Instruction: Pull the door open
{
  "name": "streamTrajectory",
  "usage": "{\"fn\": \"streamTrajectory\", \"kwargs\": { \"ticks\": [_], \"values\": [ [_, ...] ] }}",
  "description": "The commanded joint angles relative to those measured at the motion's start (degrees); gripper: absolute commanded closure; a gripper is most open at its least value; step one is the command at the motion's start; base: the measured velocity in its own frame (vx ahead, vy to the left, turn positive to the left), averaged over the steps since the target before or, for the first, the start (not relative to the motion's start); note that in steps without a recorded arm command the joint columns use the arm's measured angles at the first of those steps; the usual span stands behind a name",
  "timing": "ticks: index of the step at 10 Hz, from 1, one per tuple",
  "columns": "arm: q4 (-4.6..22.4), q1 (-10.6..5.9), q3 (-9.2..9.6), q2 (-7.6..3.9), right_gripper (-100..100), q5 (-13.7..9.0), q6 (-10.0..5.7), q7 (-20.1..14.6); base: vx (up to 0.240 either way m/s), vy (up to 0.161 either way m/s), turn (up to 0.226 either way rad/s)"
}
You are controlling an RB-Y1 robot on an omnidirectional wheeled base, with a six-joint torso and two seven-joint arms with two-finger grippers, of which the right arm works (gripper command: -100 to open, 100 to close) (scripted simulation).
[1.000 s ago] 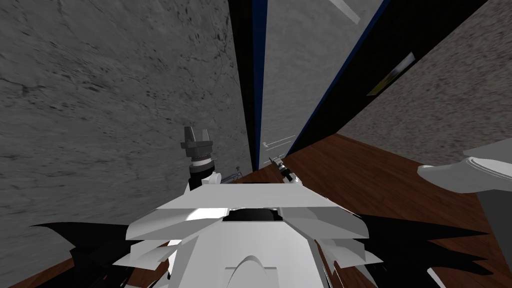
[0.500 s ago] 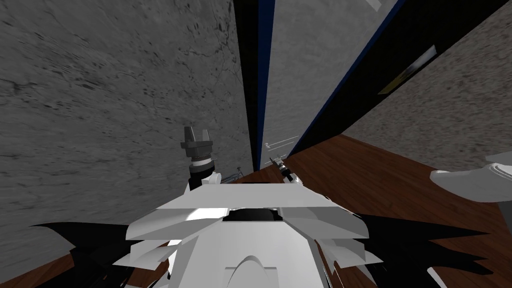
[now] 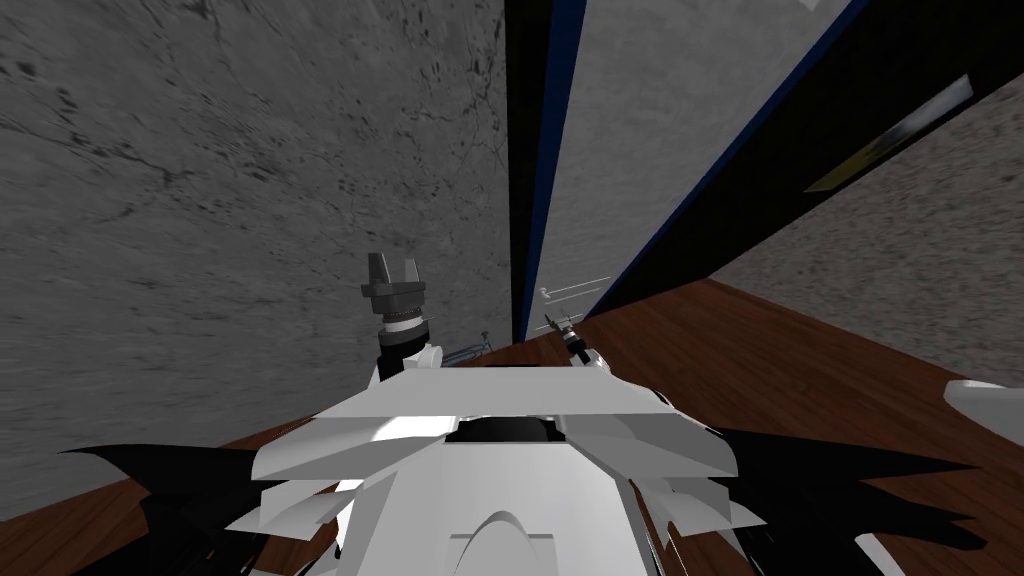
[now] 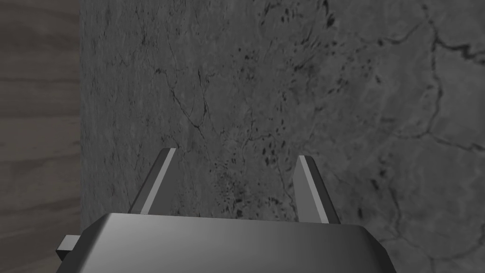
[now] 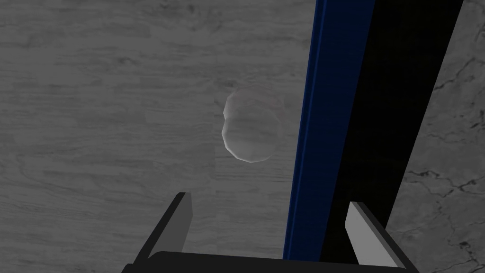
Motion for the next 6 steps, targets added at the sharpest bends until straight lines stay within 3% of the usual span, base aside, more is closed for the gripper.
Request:
{"fn": "streamTrajectory", "kwargs": {
  "ticks": [1, 3, 5, 6],
  "values": [
    [-1.74, 0.78, 0.36, 0.20, -100, -0.13, 0.86, -0.61, 0.008, 0.003, -0.012],
    [-1.85, 1.32, 1.64, -0.71, -100, -3.94, 1.89, 0.40, 0.020, 0.009, 0.177],
    [-1.85, 1.32, 1.64, -0.71, -100, -3.95, 1.89, 0.40, 0.018, 0.003, 0.018],
    [-1.91, 1.58, 2.30, -1.15, -100, -5.87, 2.40, 0.91, 0.018, 0.007, 0.137]
  ]
}}
